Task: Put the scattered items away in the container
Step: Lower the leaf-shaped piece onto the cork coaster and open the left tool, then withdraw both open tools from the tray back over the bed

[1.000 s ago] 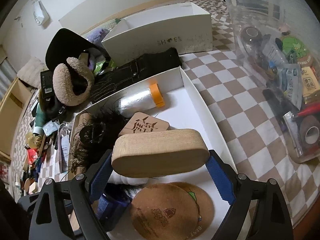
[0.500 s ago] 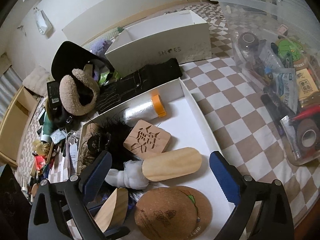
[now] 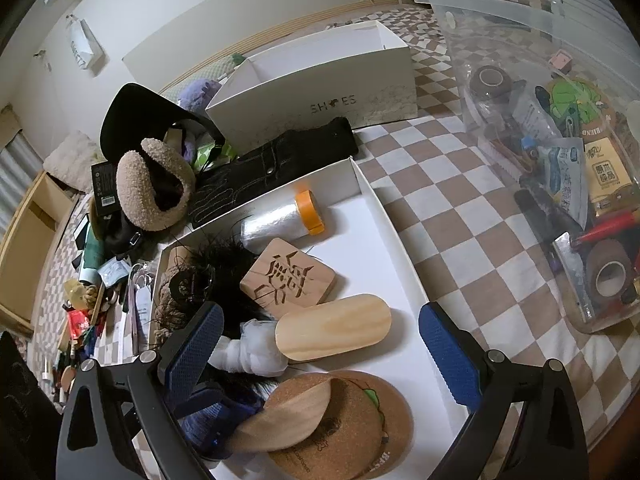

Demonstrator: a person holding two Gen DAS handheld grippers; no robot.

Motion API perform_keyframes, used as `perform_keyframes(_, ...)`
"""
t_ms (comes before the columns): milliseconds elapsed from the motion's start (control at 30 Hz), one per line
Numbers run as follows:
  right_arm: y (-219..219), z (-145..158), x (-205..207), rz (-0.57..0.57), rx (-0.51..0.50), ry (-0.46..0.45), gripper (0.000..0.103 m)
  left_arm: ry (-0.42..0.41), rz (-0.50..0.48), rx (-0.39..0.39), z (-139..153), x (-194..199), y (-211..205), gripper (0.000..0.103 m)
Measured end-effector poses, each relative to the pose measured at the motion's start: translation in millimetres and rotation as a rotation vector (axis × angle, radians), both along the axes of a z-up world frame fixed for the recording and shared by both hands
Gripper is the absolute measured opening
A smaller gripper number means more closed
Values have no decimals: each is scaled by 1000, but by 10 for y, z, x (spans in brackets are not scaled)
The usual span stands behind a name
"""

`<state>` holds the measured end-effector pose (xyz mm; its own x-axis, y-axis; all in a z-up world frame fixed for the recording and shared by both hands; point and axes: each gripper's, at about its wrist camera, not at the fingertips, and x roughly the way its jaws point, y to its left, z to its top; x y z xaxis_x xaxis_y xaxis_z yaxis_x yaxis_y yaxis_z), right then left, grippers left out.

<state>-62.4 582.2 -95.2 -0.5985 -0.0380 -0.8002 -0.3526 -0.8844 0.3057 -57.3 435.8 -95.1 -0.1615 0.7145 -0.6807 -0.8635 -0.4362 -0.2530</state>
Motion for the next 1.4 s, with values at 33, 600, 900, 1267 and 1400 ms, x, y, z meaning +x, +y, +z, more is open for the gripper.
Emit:
perform_keyframes(33, 1, -3, 1, -1, -2, 0, 98, -1, 4, 1, 9, -9, -11, 64)
perform_keyframes(600, -185, 162, 87, 1, 9, 24, 98, 19, 62, -10, 126, 32, -272, 82)
perform_keyframes(900, -351, 342, 264, -33, 61, 84, 103, 89, 167, 6, 320, 80, -612, 103)
perform_keyframes(1267, -628, 594, 454, 25, 188, 91, 103, 131, 289, 31, 552, 98, -1037, 103)
perform_keyframes(1400, -747, 712, 558, 32, 217, 122, 103, 143, 343, 44, 641, 101, -1220, 103)
